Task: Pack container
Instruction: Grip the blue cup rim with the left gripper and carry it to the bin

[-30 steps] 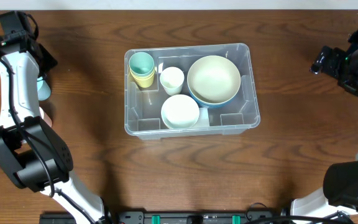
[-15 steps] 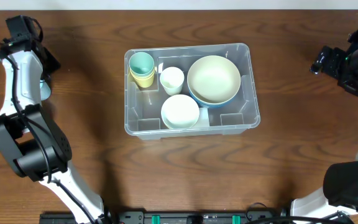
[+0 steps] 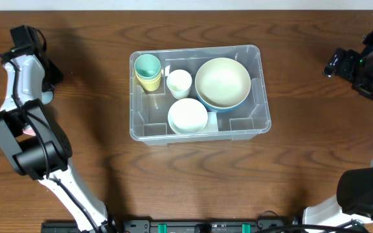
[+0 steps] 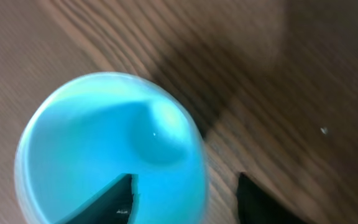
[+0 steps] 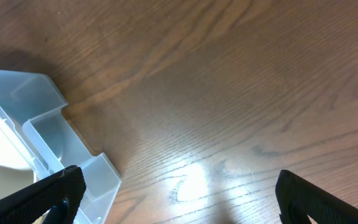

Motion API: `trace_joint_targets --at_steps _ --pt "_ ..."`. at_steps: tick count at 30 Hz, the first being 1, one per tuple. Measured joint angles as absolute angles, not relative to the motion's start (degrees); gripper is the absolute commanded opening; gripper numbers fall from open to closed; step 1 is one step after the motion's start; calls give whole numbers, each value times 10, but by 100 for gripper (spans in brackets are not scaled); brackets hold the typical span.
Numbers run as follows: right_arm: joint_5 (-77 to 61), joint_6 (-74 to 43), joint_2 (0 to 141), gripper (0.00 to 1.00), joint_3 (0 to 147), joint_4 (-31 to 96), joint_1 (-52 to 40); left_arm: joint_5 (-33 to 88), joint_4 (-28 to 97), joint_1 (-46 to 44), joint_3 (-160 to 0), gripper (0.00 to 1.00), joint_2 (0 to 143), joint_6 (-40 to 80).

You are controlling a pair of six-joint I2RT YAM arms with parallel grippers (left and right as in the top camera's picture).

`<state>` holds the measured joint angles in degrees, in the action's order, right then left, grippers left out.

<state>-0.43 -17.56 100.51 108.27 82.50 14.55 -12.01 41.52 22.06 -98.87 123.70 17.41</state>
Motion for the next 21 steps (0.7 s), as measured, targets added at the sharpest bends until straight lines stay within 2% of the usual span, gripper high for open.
trace_joint_targets --at_steps 4,6,21 --pt "-4 -176 1005 99 1083 825 145 -120 415 221 -989 19 1246 168" --pt "-4 -176 1005 99 1083 825 145 -117 415 221 -989 7 1246 167" --pt "-4 -176 1005 99 1083 825 145 32 471 203 -992 6 1203 165"
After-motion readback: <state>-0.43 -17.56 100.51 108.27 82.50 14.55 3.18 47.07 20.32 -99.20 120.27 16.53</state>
